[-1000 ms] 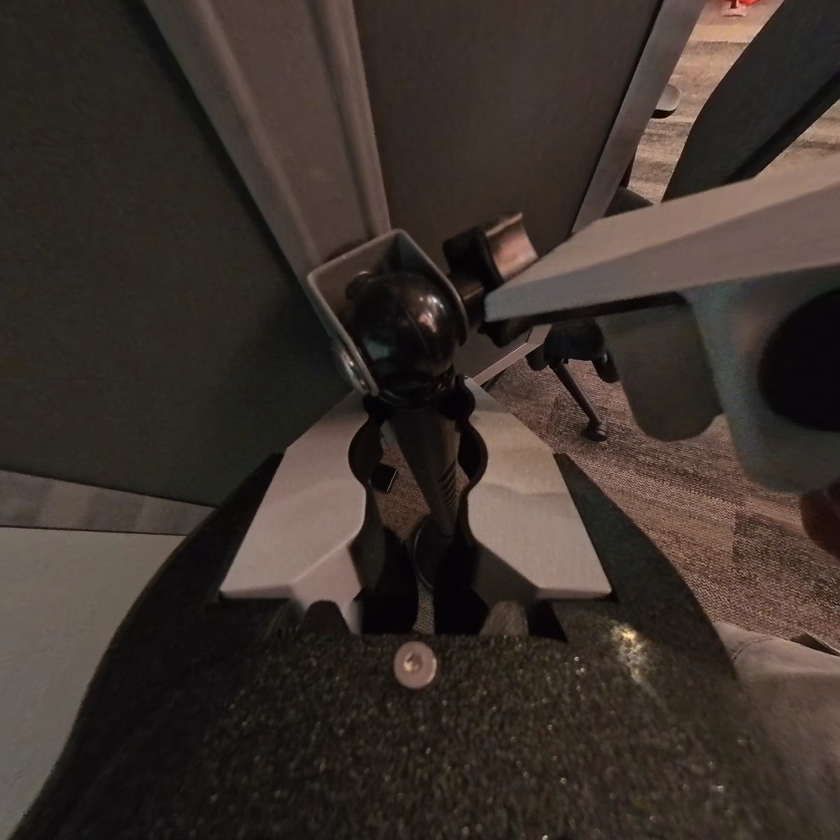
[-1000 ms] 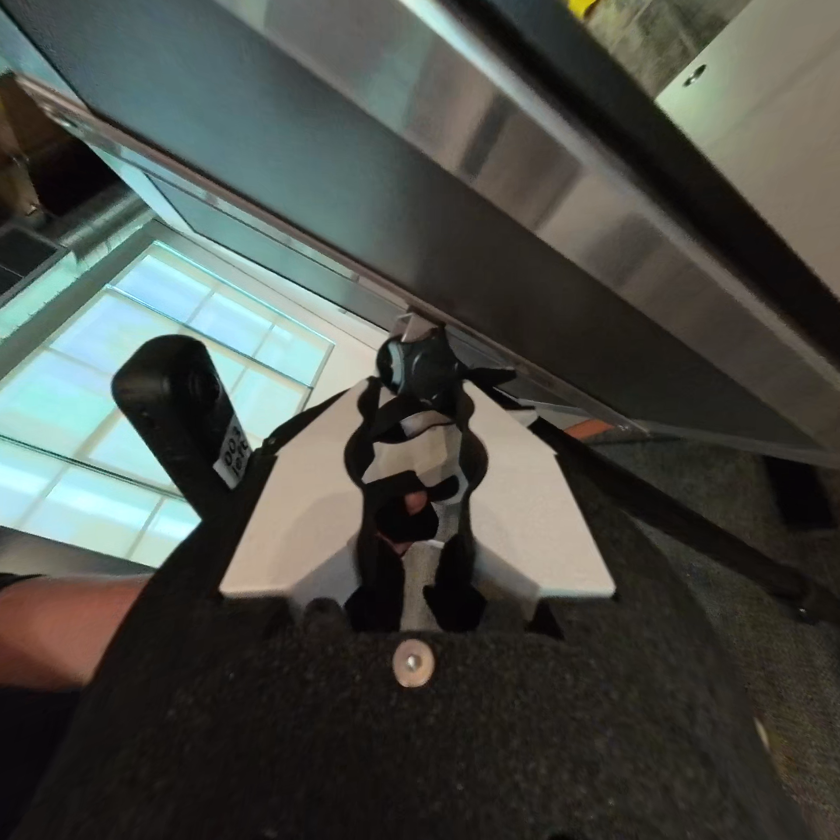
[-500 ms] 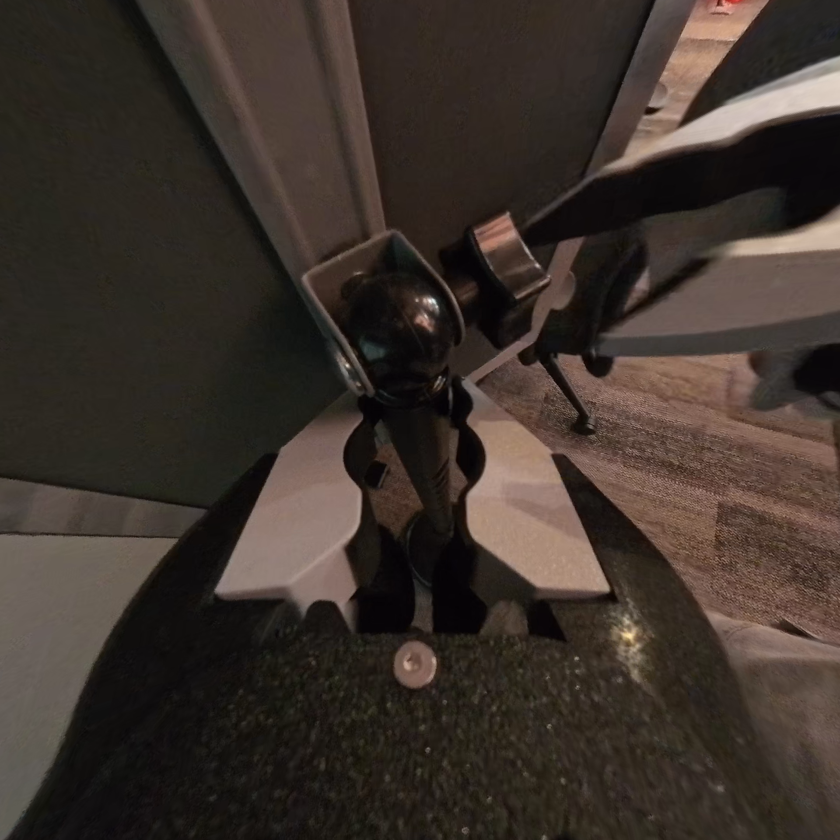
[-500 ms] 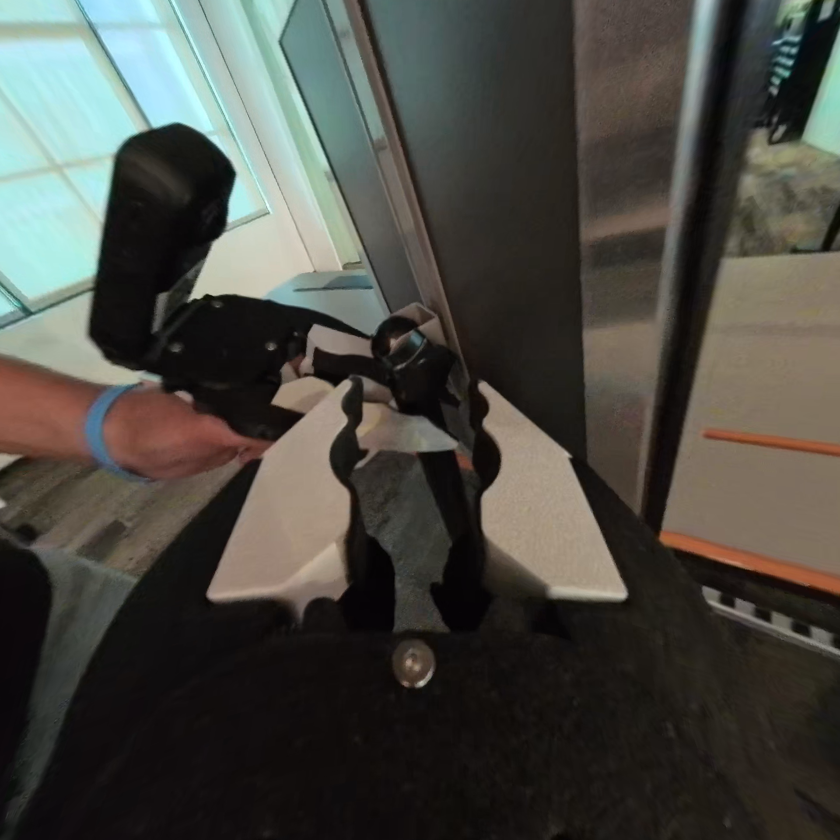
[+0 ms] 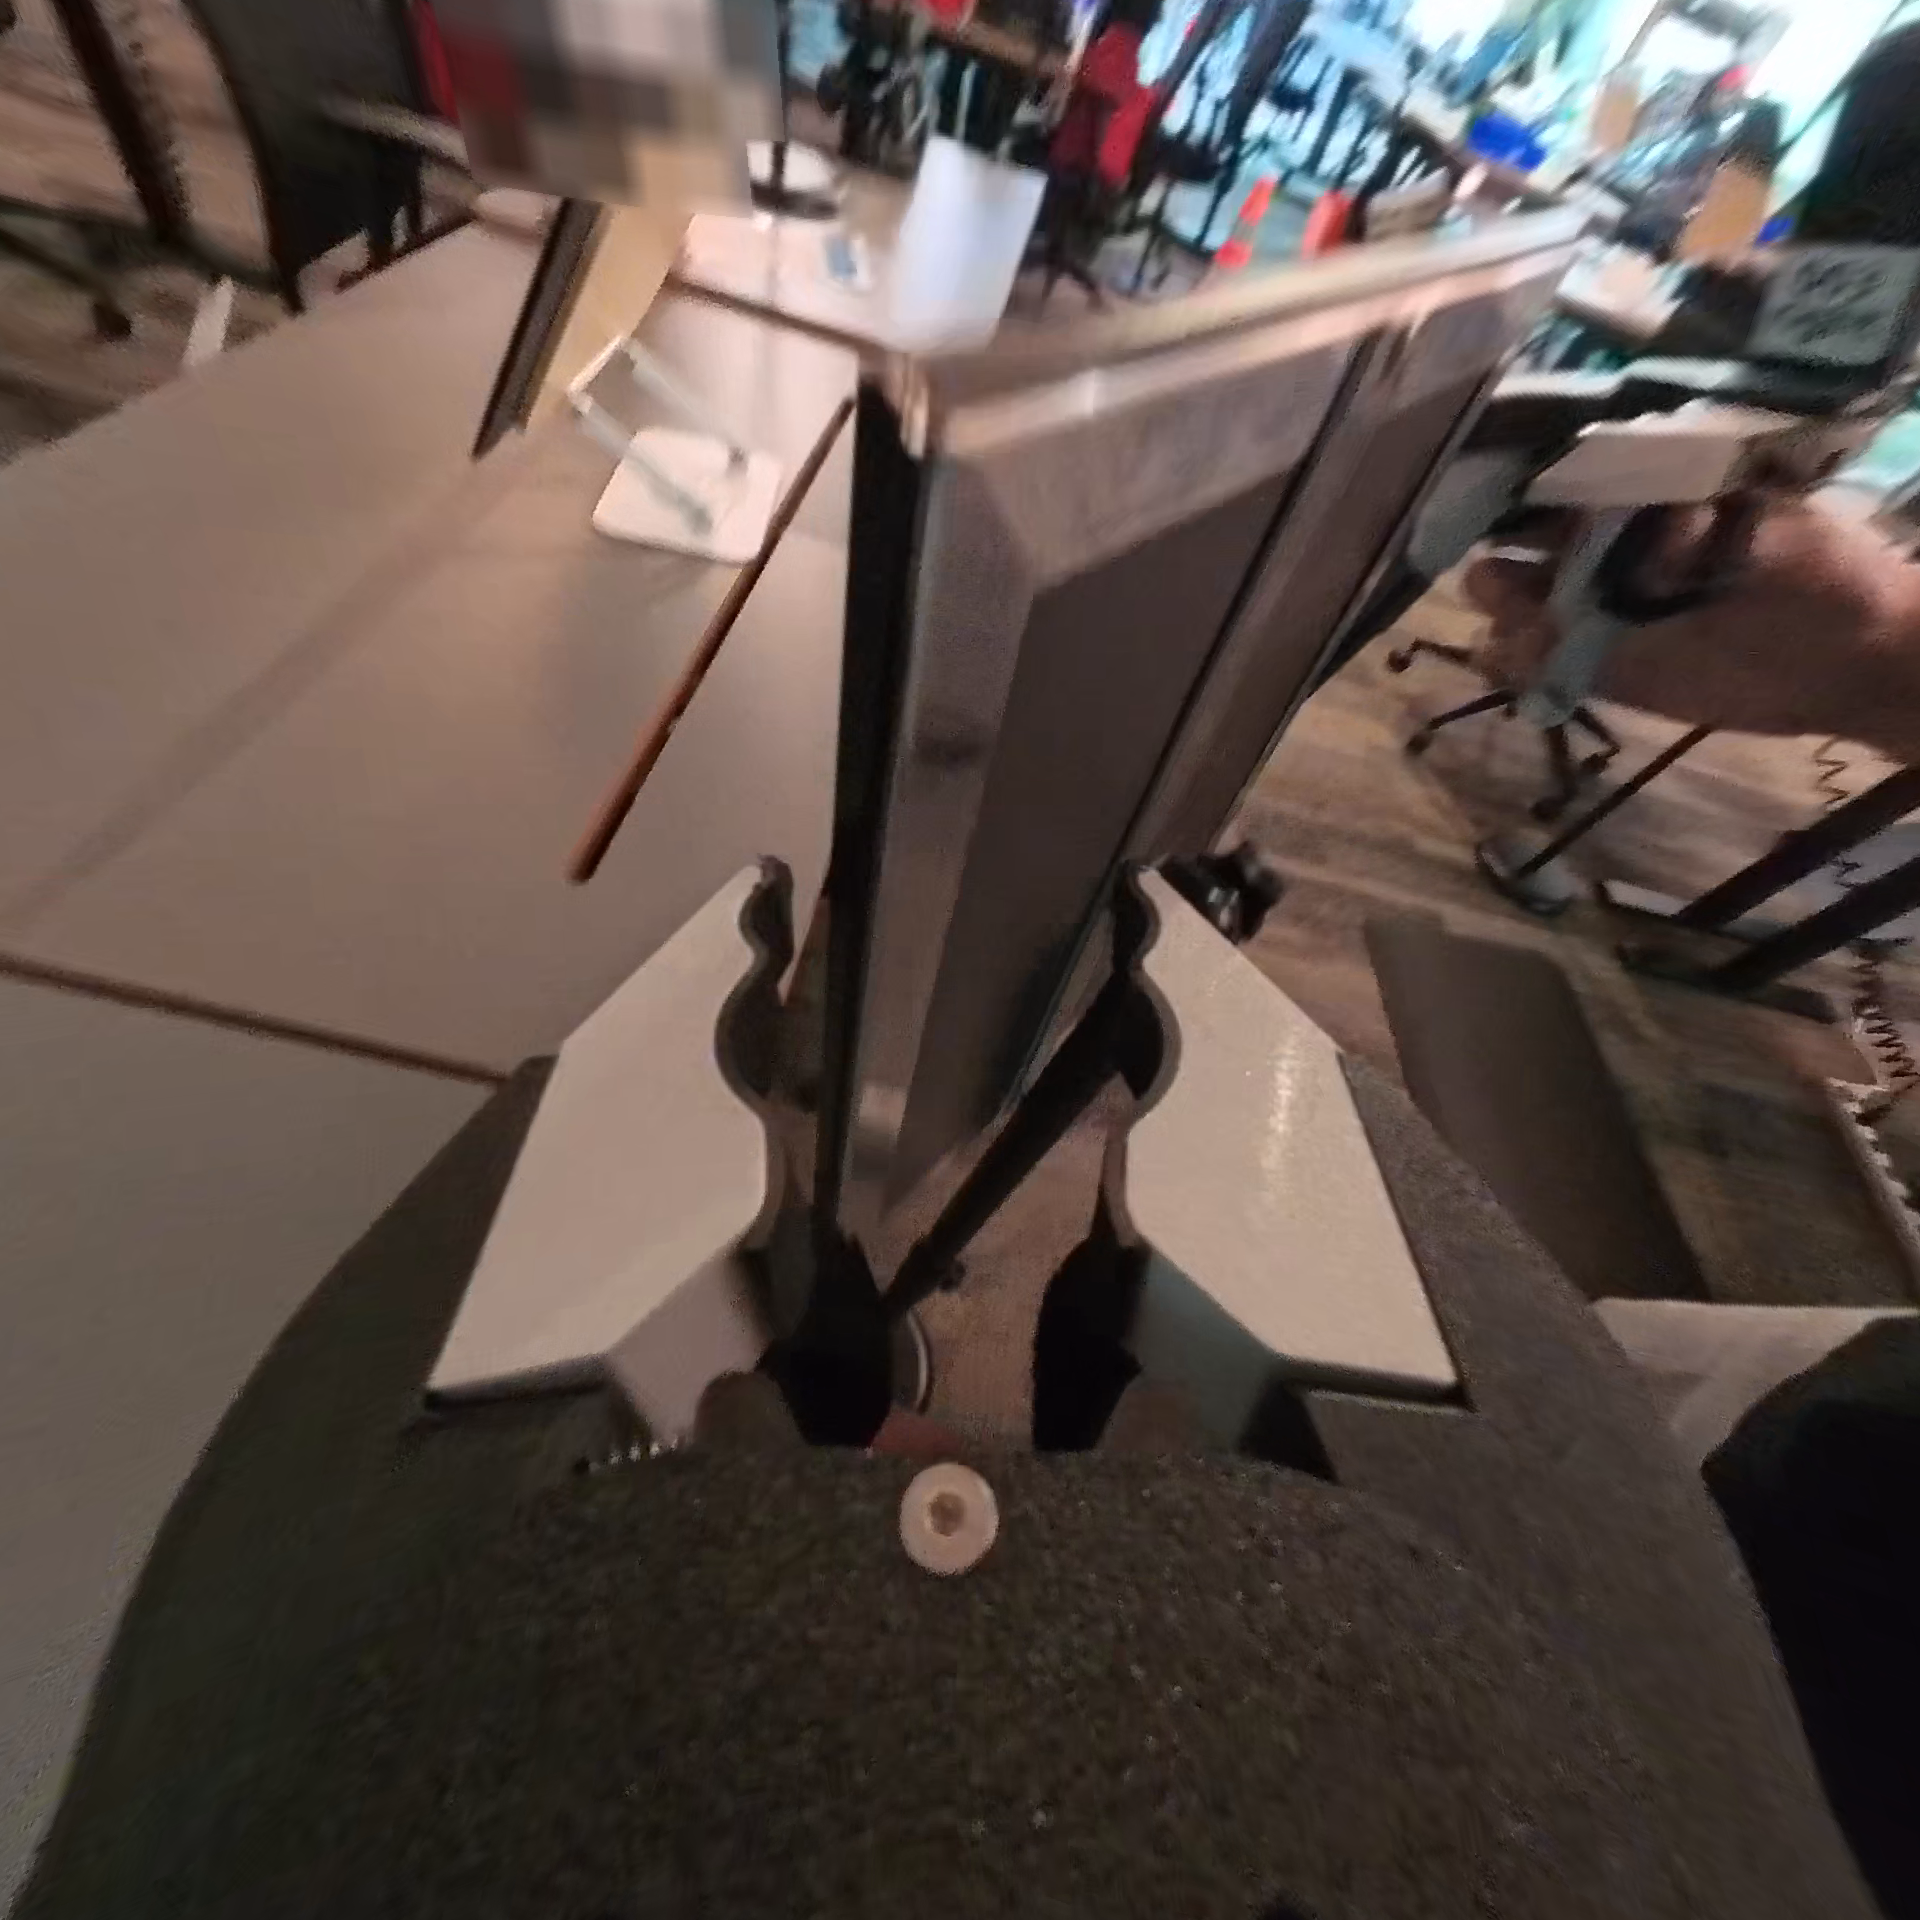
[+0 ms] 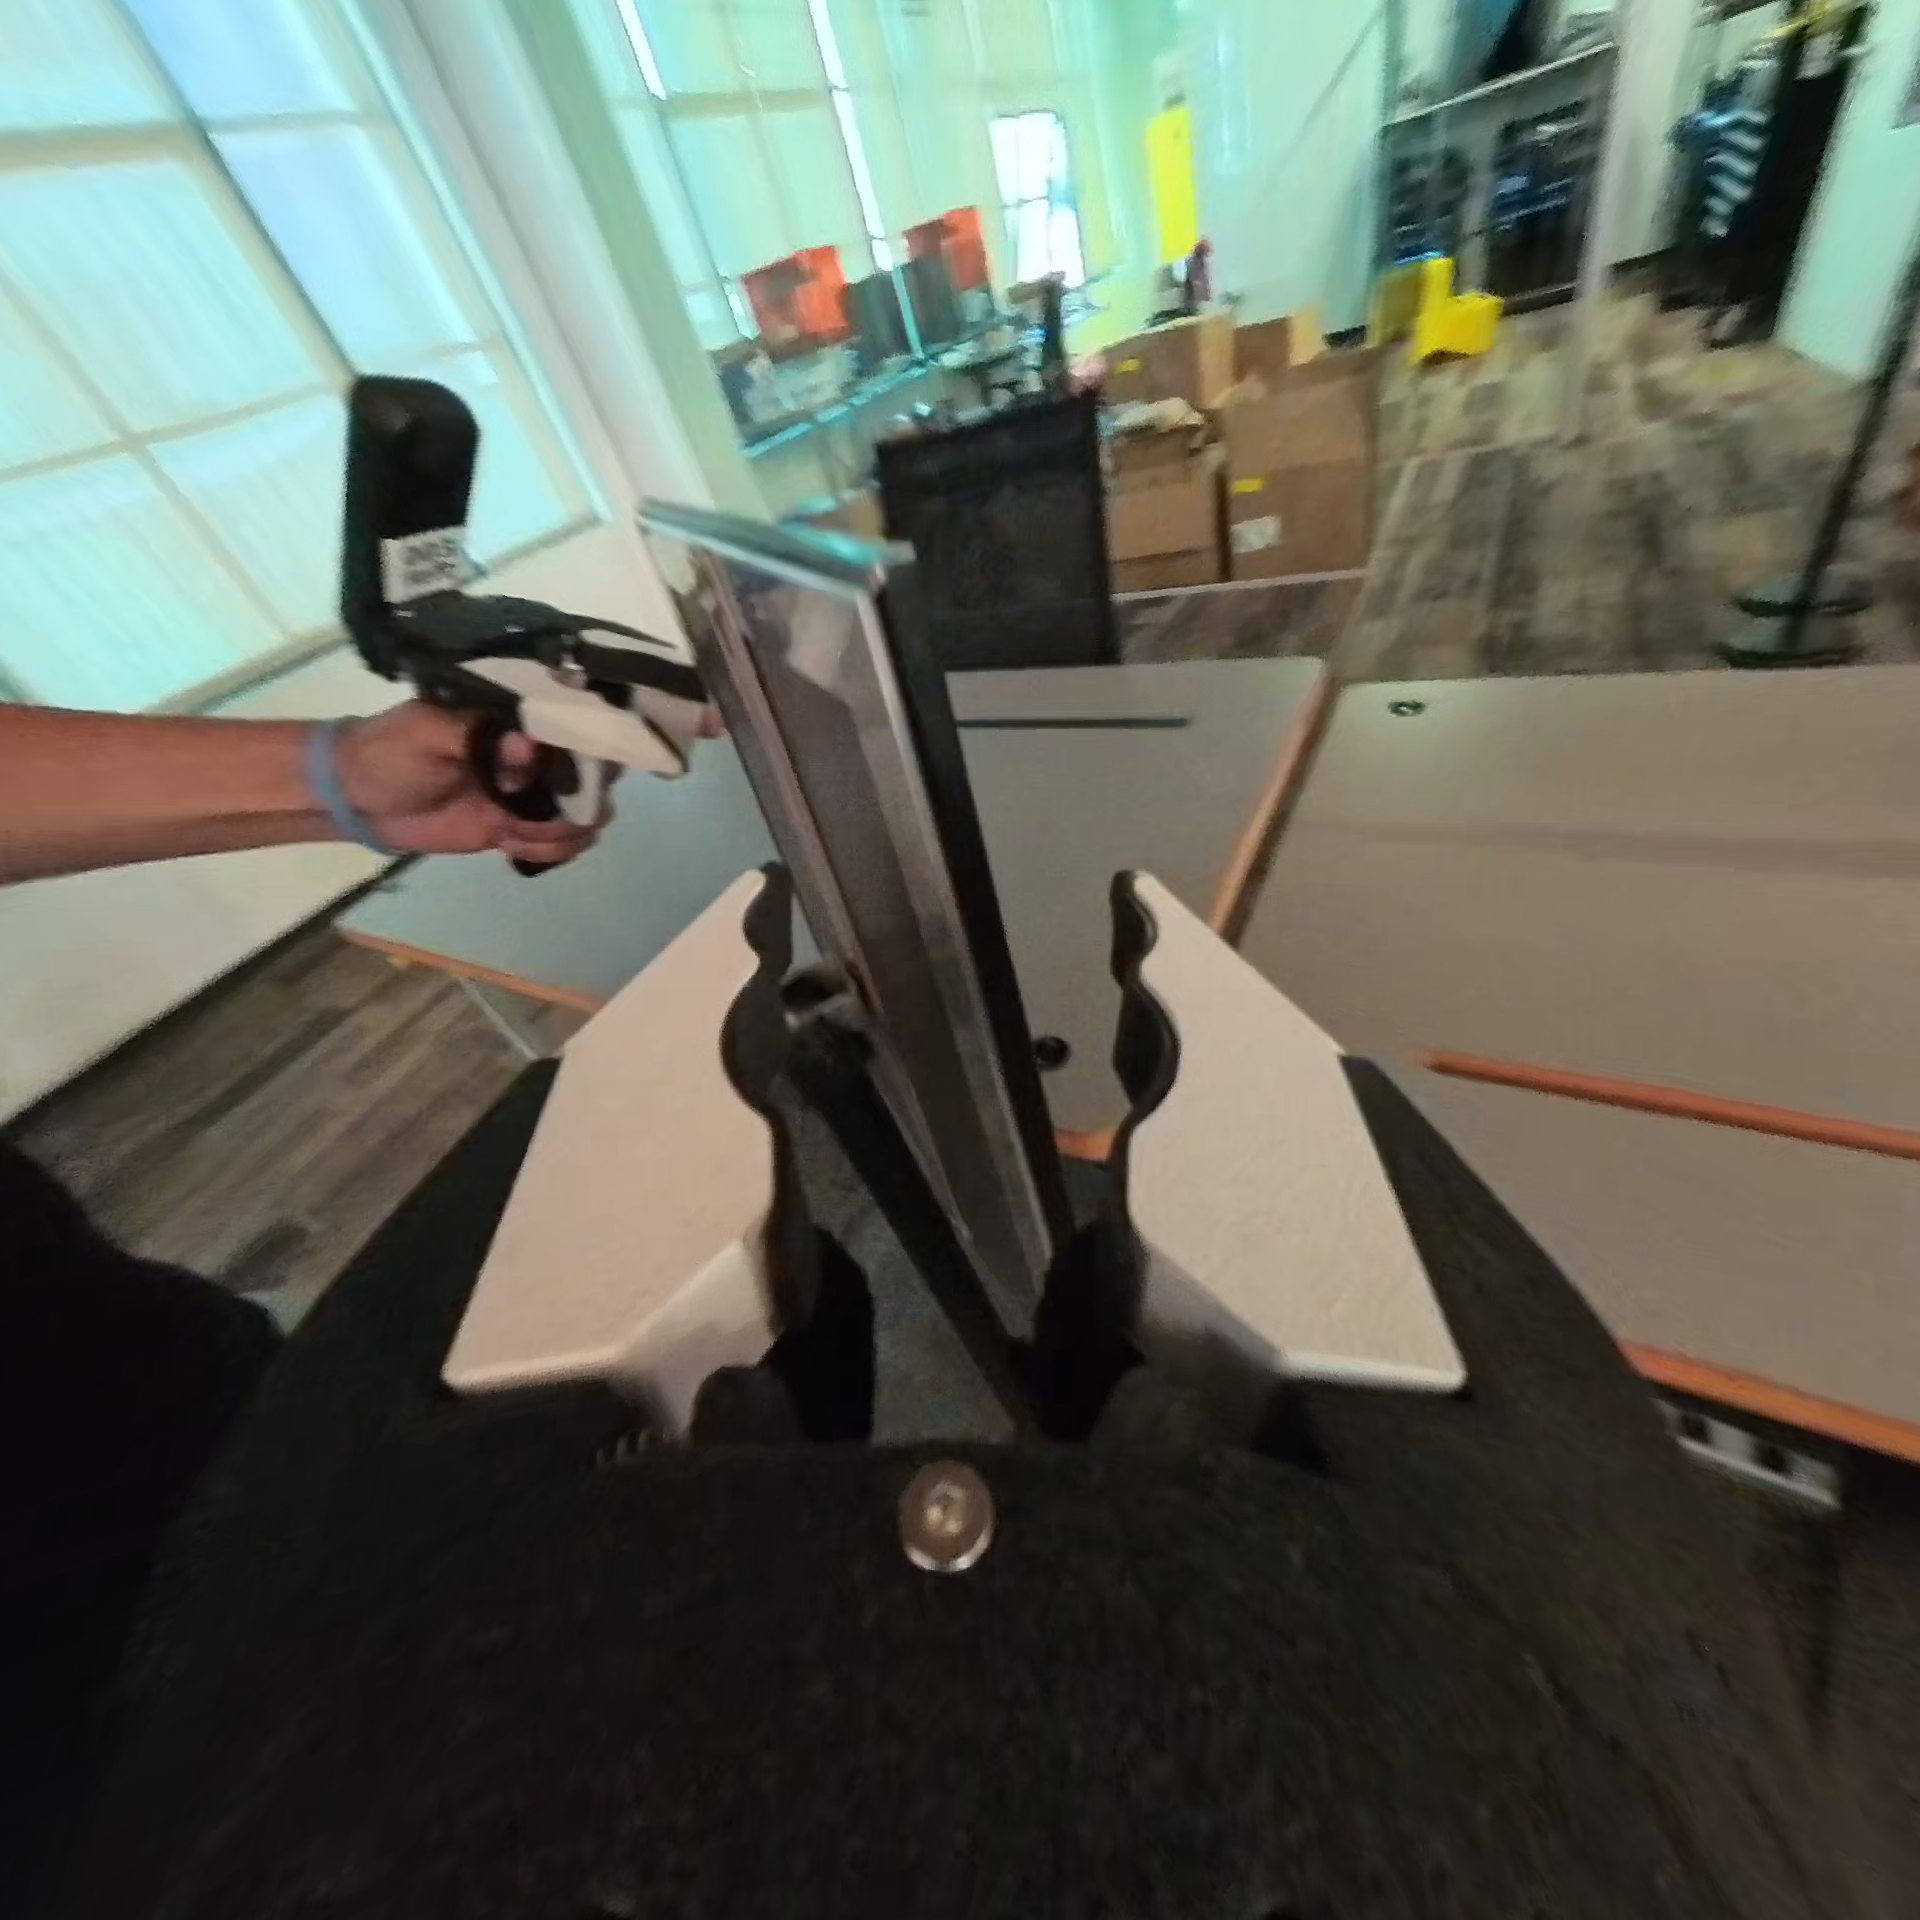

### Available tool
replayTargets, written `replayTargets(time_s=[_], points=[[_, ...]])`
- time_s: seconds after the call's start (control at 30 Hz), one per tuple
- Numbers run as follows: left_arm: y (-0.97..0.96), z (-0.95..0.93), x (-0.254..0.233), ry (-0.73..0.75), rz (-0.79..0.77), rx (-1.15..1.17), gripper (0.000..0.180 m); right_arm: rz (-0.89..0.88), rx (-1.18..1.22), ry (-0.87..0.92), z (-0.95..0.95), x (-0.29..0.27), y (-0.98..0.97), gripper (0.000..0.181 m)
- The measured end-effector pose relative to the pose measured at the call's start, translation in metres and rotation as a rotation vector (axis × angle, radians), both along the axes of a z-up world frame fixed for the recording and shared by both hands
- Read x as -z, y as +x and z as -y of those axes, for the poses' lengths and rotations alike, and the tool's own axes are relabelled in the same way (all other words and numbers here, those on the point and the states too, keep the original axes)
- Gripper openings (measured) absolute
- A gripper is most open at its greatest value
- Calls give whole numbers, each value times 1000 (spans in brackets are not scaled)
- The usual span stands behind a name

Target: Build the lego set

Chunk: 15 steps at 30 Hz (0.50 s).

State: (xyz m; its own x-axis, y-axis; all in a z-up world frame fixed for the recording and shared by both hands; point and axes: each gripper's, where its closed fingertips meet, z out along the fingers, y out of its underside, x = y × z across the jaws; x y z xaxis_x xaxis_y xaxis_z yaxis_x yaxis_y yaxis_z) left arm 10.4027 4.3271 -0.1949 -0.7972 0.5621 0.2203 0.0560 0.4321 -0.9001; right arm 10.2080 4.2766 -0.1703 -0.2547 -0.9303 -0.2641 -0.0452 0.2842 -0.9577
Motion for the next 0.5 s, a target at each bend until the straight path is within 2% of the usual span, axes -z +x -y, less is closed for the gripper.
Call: replayTargets(time_s=[0.07, 0.13, 0.33, 0.43, 0.5], points=[[-3, 9, -20, -52, -9, 24, 49, 14, -31, -15, 0, -11, 11, 54], [-3, 13, -33, -101, 1, 24, 39, -24, -45, -53, 0, -17, 17, 42], [-2, 7, -41, -147, 20, 25, 31, -86, -20, -135, -11, -23, 17, 29], [-4, 2, -42, -164, 36, 31, 30, -91, 30, -146, -15, -18, 13, 39], [-5, 2, -42, -176, 39, 45, 27, -67, 89, -92, -19, -11, 1, 48]])
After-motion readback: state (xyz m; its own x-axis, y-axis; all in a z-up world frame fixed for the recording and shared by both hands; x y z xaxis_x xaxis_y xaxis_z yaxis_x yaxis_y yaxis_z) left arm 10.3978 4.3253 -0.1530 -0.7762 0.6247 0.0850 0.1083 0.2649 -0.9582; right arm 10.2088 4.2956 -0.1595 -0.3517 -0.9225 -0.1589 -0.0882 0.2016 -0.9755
